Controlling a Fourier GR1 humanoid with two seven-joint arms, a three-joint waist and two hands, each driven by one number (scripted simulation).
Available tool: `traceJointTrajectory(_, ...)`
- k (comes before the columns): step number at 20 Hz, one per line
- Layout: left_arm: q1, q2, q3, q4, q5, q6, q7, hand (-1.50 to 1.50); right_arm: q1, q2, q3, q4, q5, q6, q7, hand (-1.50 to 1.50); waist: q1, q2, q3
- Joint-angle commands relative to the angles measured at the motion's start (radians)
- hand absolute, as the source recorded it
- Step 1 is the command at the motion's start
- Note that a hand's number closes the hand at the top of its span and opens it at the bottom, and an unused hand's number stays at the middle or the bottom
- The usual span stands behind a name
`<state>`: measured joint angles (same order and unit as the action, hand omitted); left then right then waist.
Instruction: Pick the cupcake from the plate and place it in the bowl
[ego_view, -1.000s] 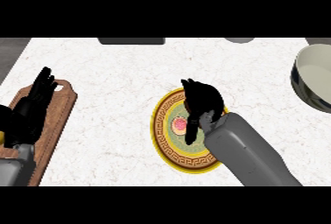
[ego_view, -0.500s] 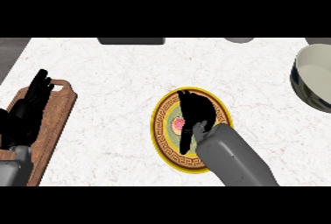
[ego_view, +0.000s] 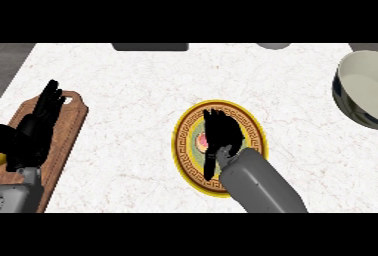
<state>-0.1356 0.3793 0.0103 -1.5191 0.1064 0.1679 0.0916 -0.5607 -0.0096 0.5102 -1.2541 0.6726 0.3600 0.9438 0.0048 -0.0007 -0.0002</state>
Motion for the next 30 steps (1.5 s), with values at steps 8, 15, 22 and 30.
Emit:
traceJointTrajectory(8, -0.067, -0.034, 0.031, 0.048, -0.051, -0.009, 0.008, 0.0, -0.099, 0.009, -0.025, 0.245, -0.062, -0.079, -0.174, 1.5, 0.005, 0.004, 0.0)
traceJointTrajectory(15, -0.02, -0.03, 0.04, -0.051, -0.058, -0.03, 0.07, 0.0, -0.085, 0.009, 0.042, 0.301, -0.069, -0.203, -0.204, 1.5, 0.007, 0.002, 0.001)
traceJointTrajectory(22, -0.008, -0.036, 0.089, -0.003, -0.036, -0.068, 0.02, 0.0, -0.075, -0.12, 0.037, 0.138, 0.025, -0.161, -0.29, 1.5, -0.01, -0.002, 0.0)
traceJointTrajectory(30, 0.042, -0.01, 0.126, -0.011, -0.034, -0.043, 0.035, 0.0, 0.102, -0.582, 0.143, -0.211, -0.02, -0.134, -0.936, 1.5, -0.101, -0.03, 0.003)
